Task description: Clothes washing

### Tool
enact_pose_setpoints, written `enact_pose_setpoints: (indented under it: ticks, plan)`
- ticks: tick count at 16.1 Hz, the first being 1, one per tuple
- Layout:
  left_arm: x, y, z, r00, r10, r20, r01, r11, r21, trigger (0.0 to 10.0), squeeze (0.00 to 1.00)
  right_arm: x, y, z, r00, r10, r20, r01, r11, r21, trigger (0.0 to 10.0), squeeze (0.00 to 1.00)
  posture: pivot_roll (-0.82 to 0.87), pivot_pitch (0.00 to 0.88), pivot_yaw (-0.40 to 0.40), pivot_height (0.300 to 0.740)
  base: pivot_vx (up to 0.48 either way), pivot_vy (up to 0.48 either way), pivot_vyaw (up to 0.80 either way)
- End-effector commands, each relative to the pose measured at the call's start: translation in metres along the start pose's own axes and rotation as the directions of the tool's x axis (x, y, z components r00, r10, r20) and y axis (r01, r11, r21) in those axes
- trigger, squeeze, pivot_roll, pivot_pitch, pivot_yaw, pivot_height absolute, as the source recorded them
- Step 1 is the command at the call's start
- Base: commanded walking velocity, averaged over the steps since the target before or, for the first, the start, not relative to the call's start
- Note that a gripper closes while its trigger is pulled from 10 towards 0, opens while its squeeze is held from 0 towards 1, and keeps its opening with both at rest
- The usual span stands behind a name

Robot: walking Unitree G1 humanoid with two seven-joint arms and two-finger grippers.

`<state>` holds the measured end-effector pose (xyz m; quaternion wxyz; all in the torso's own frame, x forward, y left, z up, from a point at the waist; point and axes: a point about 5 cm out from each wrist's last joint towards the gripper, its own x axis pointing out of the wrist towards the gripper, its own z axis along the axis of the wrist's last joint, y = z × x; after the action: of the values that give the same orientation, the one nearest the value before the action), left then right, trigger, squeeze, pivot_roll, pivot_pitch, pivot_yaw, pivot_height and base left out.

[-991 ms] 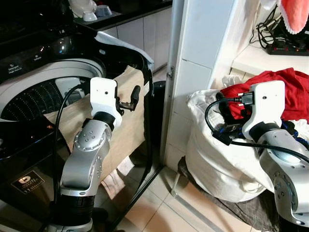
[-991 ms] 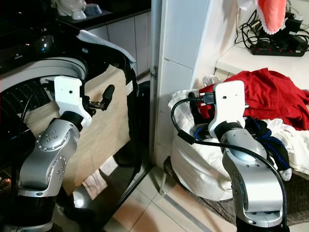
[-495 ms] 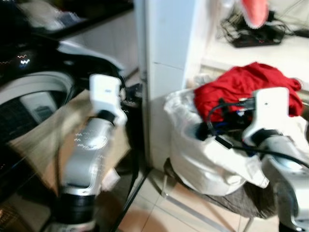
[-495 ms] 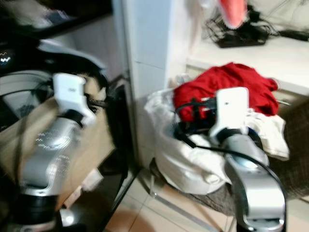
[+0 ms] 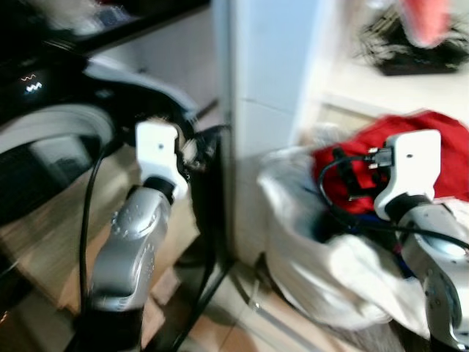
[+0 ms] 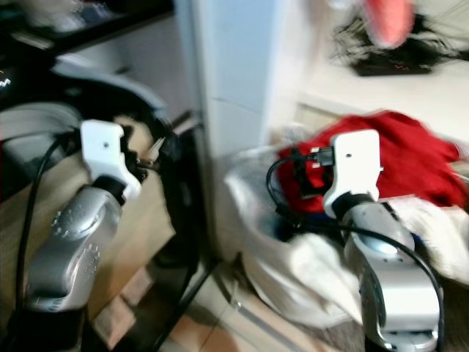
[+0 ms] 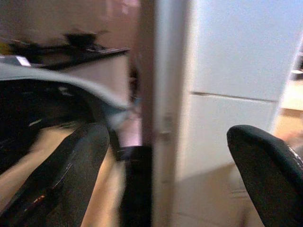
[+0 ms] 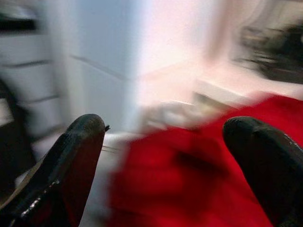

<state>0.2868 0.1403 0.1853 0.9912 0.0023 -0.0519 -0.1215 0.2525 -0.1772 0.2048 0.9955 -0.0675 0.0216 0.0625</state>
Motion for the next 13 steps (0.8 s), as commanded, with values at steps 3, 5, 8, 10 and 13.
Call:
enact_pose_setpoints:
  ticks: [3,5,8,10,13]
  plan:
    - [-0.01,0.011,0.008,1.0,-0.013,0.028,0.013,1.0,-0.002,10.0,0.0,-0.007,0.008,0.005,0.996,0.088,0.02,-0.087,0.996,-0.023,10.0,0.0,-0.09,0.0,0.012,0.74,0.0,0.0,0.0]
    - [-0.01,0.011,0.008,1.0,-0.019,0.015,0.019,1.0,0.011,10.0,0.0,-0.008,0.004,0.004,0.996,0.091,0.016,-0.091,0.996,-0.021,10.0,0.0,-0.09,0.0,0.013,0.74,0.0,0.0,0.0]
    - [-0.009,0.001,0.006,0.994,-0.106,-0.034,0.106,0.994,0.018,10.0,0.0,-0.01,-0.001,0.005,0.991,0.134,-0.008,-0.134,0.991,-0.024,10.0,0.0,-0.09,0.0,0.018,0.74,0.0,0.0,0.0]
    - [-0.007,-0.003,0.007,0.989,-0.14,-0.038,0.141,0.99,0.024,10.0,0.0,-0.013,-0.004,0.004,0.978,0.203,-0.048,-0.205,0.978,-0.041,10.0,0.04,-0.09,0.0,0.021,0.74,0.0,0.0,0.0]
    - [-0.005,-0.01,0.004,0.983,-0.172,-0.07,0.174,0.985,0.017,10.0,0.0,-0.024,-0.015,0.001,0.93,0.308,-0.2,-0.332,0.938,-0.099,10.0,1.0,-0.1,0.0,0.024,0.74,0.0,0.0,0.0]
